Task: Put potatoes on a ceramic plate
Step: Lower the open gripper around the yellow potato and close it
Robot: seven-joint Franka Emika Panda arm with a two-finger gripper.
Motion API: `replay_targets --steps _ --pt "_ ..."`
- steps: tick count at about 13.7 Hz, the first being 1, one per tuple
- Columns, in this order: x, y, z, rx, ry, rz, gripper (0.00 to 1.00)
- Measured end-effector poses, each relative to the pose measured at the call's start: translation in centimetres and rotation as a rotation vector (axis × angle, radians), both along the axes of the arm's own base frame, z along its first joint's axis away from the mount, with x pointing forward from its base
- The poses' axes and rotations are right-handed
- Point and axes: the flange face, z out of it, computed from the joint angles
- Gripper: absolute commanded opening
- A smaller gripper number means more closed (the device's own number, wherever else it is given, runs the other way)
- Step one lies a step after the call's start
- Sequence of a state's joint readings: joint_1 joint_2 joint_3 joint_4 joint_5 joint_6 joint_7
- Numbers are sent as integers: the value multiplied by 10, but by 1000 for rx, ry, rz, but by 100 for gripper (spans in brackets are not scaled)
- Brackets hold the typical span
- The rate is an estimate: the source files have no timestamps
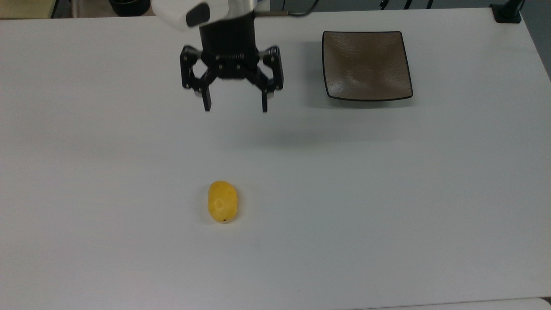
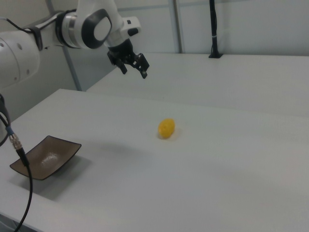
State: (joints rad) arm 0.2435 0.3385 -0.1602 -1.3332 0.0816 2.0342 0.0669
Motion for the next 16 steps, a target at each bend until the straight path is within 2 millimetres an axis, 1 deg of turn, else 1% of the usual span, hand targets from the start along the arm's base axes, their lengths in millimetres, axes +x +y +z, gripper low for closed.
replay_targets --steps 3,5,7,11,13,16 --pt "28 -11 -37 -15 -1 -24 100" --pt "41 -18 -57 -22 0 -35 100" --pt "50 -23 -82 -29 22 -44 100" --pt "63 -24 -132 -43 57 -48 100" --pt "68 -25 -150 -48 70 -49 100" --pt "72 -27 -171 -53 83 -53 100"
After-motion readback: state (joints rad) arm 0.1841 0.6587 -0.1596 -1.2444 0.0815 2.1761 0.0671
